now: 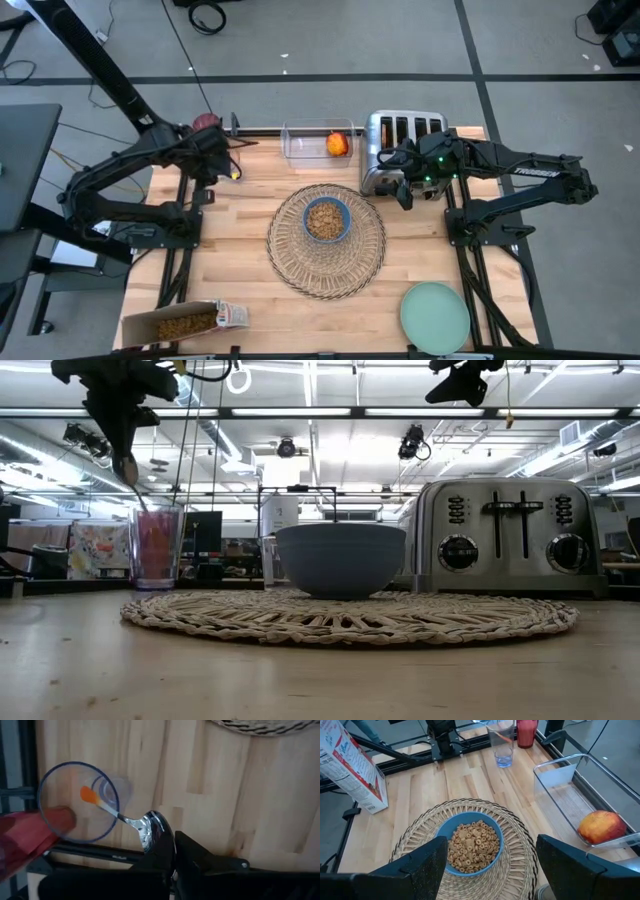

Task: Arrange a breakfast setting
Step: Put the orange spoon to the right of the blue bowl on the brown placemat

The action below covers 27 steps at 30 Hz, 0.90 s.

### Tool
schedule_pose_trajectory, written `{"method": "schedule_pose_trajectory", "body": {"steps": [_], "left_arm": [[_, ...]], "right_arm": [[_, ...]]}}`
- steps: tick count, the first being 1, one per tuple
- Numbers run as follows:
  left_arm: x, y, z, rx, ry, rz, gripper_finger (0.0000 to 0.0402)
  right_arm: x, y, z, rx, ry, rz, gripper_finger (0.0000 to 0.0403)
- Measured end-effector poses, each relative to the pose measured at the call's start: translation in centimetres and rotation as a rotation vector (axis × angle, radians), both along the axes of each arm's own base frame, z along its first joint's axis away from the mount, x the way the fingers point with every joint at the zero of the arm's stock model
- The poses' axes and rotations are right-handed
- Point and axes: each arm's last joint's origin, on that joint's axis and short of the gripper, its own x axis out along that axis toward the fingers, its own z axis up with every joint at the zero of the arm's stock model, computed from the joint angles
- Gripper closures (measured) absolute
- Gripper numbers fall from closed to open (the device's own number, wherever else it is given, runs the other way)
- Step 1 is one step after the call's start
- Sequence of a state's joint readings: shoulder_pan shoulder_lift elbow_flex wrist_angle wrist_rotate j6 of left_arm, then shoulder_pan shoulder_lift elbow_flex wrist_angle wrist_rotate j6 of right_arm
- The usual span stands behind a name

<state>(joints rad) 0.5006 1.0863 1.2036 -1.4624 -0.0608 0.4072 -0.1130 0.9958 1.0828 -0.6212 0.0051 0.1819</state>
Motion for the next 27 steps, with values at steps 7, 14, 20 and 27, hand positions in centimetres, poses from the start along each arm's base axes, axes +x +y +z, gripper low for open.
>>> {"method": "schedule_pose_trajectory", "body": {"steps": [7, 14, 20, 27], "left_arm": [[-0.2, 0.3, 0.9, 0.011, -0.036, 0.055, 0.0382], [-0.4, 0.2, 3.4, 0.037, -0.131, 0.13, 0.0383], [-0.8, -0.1, 6.4, 0.059, -0.261, 0.23, 0.0383], [-1.1, -1.6, 10.2, 0.03, -0.468, 0.307, 0.0383]], "right_arm": [[0.0, 0.0, 0.0, -0.003, 0.001, 0.011, 0.0096], [0.0, 0.1, 0.0, -0.022, 0.003, 0.043, 0.0096], [0.0, -0.1, 0.0, -0.062, 0.006, 0.059, 0.0096], [-0.4, -0.6, 1.7, -0.145, -0.022, 0.073, 0.0096]]}}
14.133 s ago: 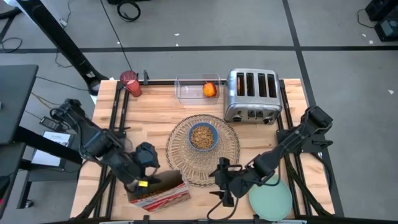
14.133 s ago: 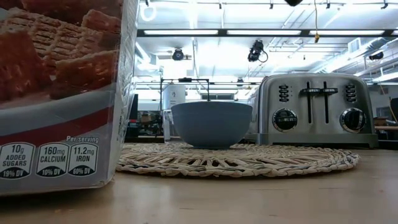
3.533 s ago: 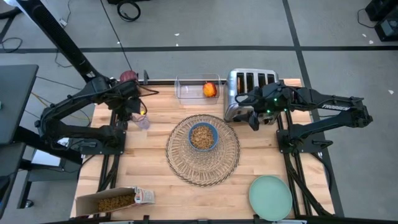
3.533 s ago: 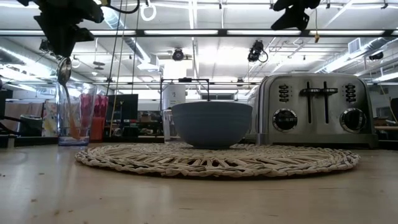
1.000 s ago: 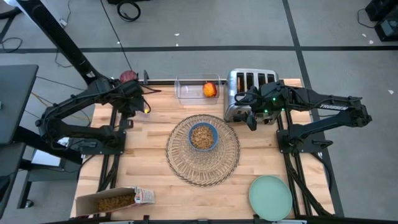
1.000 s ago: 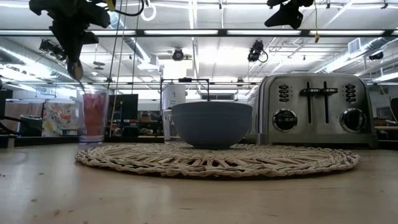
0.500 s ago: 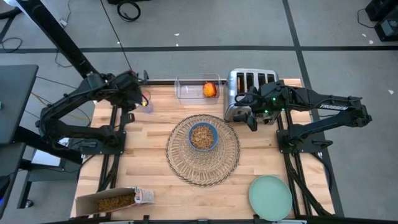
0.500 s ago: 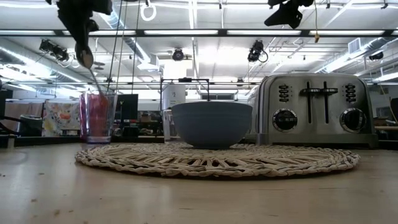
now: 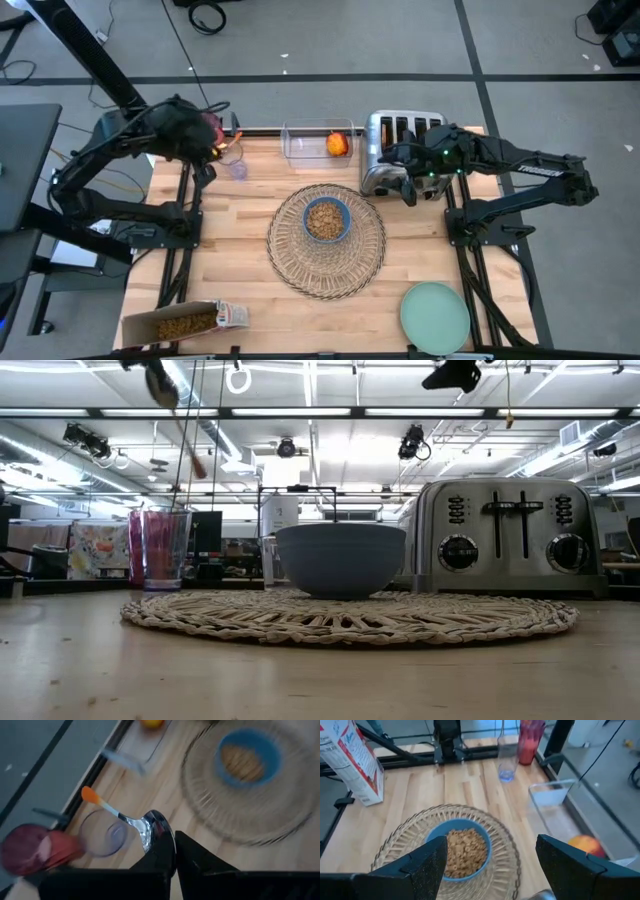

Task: Arrange a breakfast setting
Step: Put the orange spoon to the right of the blue bowl on the brown placemat

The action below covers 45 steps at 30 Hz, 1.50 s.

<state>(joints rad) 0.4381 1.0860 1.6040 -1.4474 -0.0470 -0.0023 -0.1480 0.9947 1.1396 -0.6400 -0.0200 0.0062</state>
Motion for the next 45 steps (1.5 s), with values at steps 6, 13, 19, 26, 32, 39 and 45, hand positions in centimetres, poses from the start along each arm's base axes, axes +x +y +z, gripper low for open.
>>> {"method": "schedule_pose_trajectory", "body": {"steps": [6, 13, 19, 26, 32, 39, 45], "left_arm": [[2.4, -2.2, 2.1, 0.0, -0.255, -0.106, 0.0387], [8.4, -5.5, 2.1, 0.151, -0.336, -0.313, 0.0388], [14.0, -8.6, -1.0, 0.346, -0.168, -0.475, 0.0388], [19.5, -11.3, -5.7, 0.684, 0.122, -0.772, 0.0388], [21.6, -13.5, -8.6, 0.901, 0.322, -1.102, 0.0388], [22.2, -14.7, -9.5, 0.957, 0.35, -1.194, 0.0388], [22.2, -15.2, -9.4, 0.988, 0.338, -1.224, 0.0388]], "right_arm": [[-0.3, -0.4, 1.3, -0.046, -0.037, 0.024, 0.0096], [-1.0, 0.2, 1.8, 0.02, -0.005, 0.144, 0.0096], [-3.0, 1.3, 4.0, -0.015, 0.108, 0.147, 0.0099], [-2.8, 3.0, 5.4, 0.009, 0.077, 0.224, 0.0111], [1.1, 4.7, 4.1, -0.067, 0.12, 0.231, 0.0121], [7.4, 6.4, -0.5, -0.078, 0.317, 0.237, 0.014], [11.1, 7.4, -3.9, -0.19, 0.409, 0.186, 0.0175]]}}
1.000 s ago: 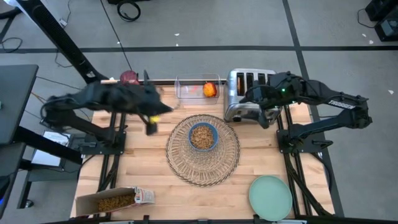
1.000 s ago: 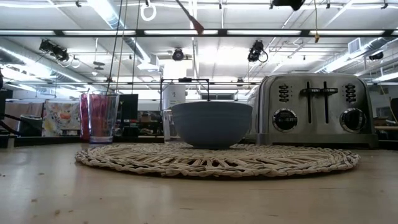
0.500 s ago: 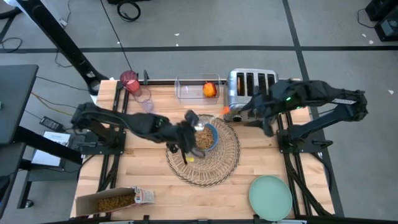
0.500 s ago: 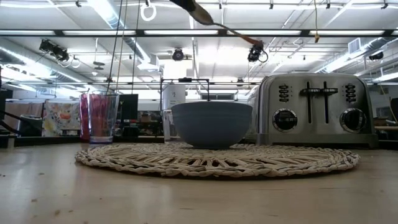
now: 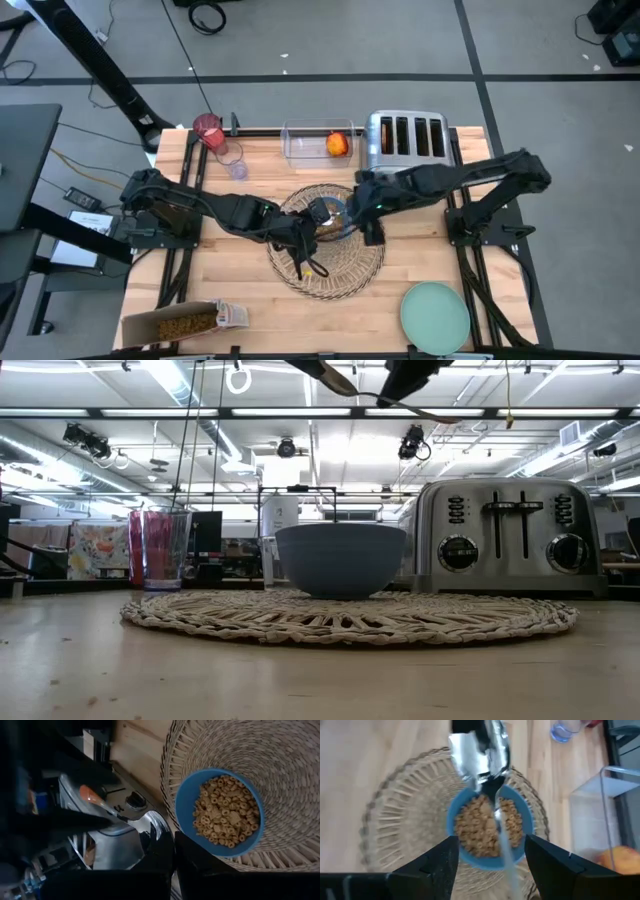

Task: Arrange a breakfast setting
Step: Put the orange spoon to the right of the blue bowl on the brown placemat

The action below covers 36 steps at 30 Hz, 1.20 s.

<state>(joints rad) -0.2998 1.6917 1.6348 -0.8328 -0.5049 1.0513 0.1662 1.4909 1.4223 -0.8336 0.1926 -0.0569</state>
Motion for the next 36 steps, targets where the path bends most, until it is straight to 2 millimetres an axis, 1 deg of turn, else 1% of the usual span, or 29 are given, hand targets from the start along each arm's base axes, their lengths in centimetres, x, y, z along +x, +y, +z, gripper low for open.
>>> {"method": "schedule_pose_trajectory", "body": {"steps": [3, 6, 15, 26, 30, 36], "left_arm": [[-0.1, -0.1, 0.0, 0.009, 0.005, -0.013, 0.0388], [-0.1, -0.2, 0.0, 0.01, 0.006, -0.016, 0.0388], [0.0, -0.2, 0.0, 0.021, 0.001, -0.011, 0.0388], [-0.1, -0.1, 0.0, 0.053, 0.021, -0.034, 0.0386], [-0.1, 0.0, 0.1, 0.07, -0.001, 0.011, 0.0367], [-0.1, 0.0, 0.3, 0.057, -0.028, 0.044, 0.0308]], "right_arm": [[1.0, 0.2, -0.6, -0.009, -0.022, 0.0, 0.0194], [1.5, 0.3, -0.9, -0.015, -0.027, 0.009, 0.0214], [2.0, 0.1, -1.2, -0.011, -0.026, 0.011, 0.0283], [2.1, 0.1, -1.2, 0.02, -0.026, 0.038, 0.0385], [2.1, 0.0, -1.2, 0.028, -0.029, 0.012, 0.0386], [2.1, 0.0, -1.2, 0.043, -0.032, -0.016, 0.0386]]}}
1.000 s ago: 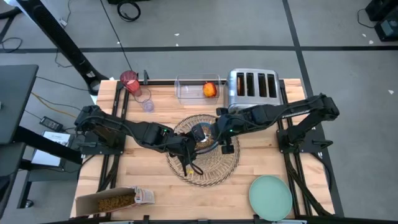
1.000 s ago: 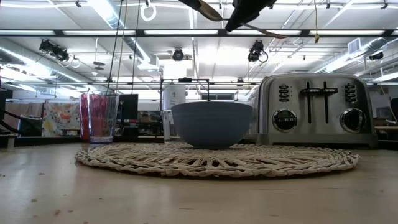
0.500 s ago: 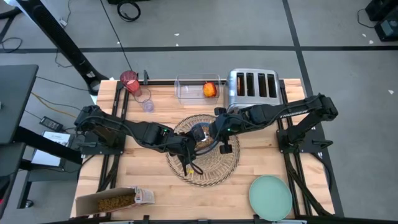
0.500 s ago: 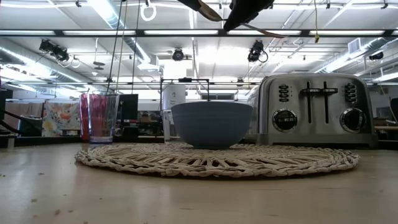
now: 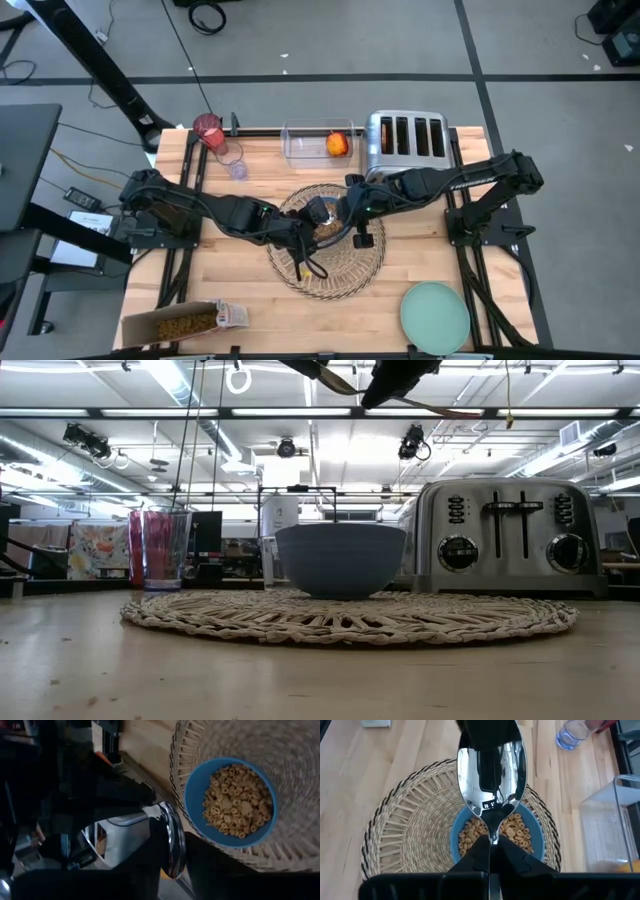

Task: Arrange a breakfast setting
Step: Put the orange spoon to the right of the blue bowl on the brown placemat

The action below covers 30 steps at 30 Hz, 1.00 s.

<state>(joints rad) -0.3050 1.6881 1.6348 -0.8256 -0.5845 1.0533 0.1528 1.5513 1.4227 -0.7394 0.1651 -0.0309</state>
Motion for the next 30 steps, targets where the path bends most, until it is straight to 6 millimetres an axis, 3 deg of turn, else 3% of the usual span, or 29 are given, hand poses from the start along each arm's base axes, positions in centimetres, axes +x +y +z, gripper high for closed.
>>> {"method": "schedule_pose_trajectory", "body": {"steps": [5, 9, 12, 20, 26, 30], "left_arm": [[-1.1, 0.4, 0.8, -0.047, -0.036, 0.096, 0.0246], [-3.6, 1.2, 2.4, -0.087, -0.088, 0.26, 0.0207], [-5.9, 2.0, 3.9, -0.23, -0.178, 0.406, 0.0192], [-9.8, 3.7, 6.7, -0.711, -0.516, 0.842, 0.0199], [-10.9, 4.0, 7.5, -0.825, -0.596, 0.905, 0.0208], [-10.9, 4.1, 7.7, -0.84, -0.62, 0.912, 0.0209]], "right_arm": [[-0.7, -0.1, 0.2, 0.052, 0.028, -0.086, 0.0386], [-2.2, 0.0, 0.3, 0.166, 0.088, -0.27, 0.0385], [-3.1, 0.7, -0.2, 0.241, 0.148, -0.449, 0.0386], [-5.0, 3.7, -3.9, 0.504, 0.177, -1.075, 0.0386], [-6.1, 4.3, -7.3, 0.585, 0.151, -1.353, 0.0386], [-6.0, 3.9, -9.7, 0.601, 0.088, -1.434, 0.0386]]}}
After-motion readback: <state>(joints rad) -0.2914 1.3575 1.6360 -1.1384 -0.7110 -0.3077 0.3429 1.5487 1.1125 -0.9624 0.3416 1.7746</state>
